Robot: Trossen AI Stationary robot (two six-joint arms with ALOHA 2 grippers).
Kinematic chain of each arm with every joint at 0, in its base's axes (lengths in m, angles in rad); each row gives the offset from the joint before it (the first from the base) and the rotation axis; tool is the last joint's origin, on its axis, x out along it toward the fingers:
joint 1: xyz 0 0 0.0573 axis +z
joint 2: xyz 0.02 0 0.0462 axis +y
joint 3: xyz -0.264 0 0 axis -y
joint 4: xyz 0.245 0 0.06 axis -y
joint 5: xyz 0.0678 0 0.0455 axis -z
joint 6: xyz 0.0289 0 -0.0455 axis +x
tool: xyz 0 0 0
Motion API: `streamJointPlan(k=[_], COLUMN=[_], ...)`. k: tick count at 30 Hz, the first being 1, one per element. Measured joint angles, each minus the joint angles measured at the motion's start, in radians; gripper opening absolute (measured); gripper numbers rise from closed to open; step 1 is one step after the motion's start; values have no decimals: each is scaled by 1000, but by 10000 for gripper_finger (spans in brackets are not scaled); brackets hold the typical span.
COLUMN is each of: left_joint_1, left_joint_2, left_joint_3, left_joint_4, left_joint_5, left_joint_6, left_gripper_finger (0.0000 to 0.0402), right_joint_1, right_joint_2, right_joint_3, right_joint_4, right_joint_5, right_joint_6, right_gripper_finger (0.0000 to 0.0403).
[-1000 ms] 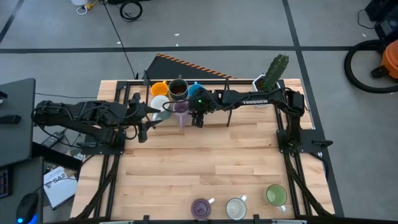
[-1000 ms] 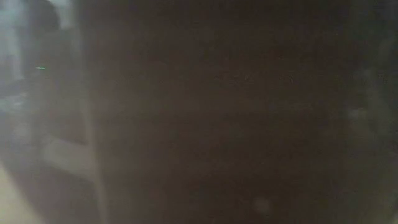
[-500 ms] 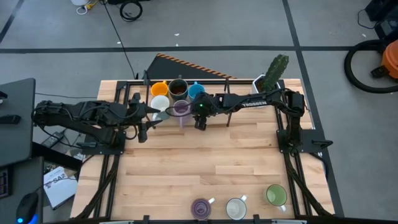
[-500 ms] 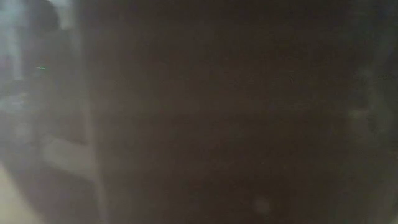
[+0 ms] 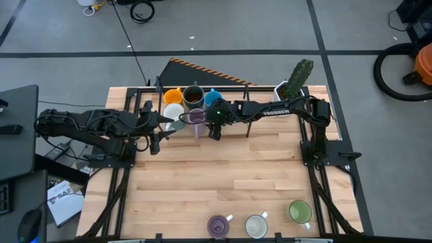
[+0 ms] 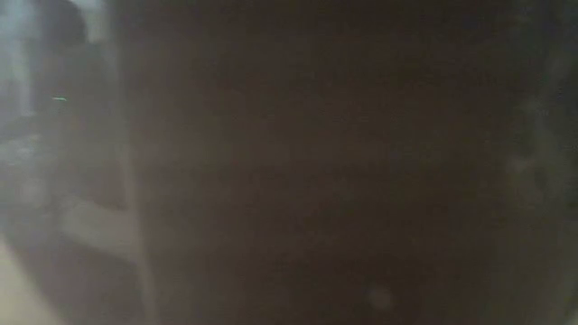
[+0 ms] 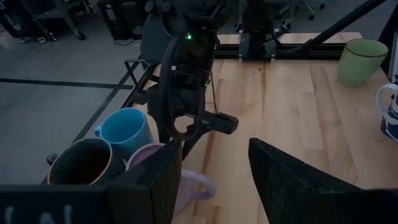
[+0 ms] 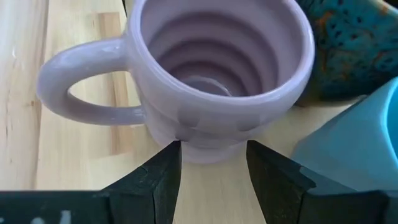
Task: Place coffee mugs
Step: Put the purple mug on the shelf, then put the green mug on the shelf
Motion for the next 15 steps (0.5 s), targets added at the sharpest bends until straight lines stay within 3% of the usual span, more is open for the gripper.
streamJointPlan(k=[11,15], left_joint_1=[0,0], left_joint_2=[0,0], left_joint_3=[0,0], left_joint_4=[0,-9], left_joint_5=[0,0], left_joint_6=[0,-1], left_gripper_finger=[192,192], right_joint_1=[0,5], right_joint_2=[0,-21], right_joint_3=[0,27], right_joint_4=[43,-73], right_joint_5=[0,0], right_joint_6=[3,5], right_gripper_finger=[187,187])
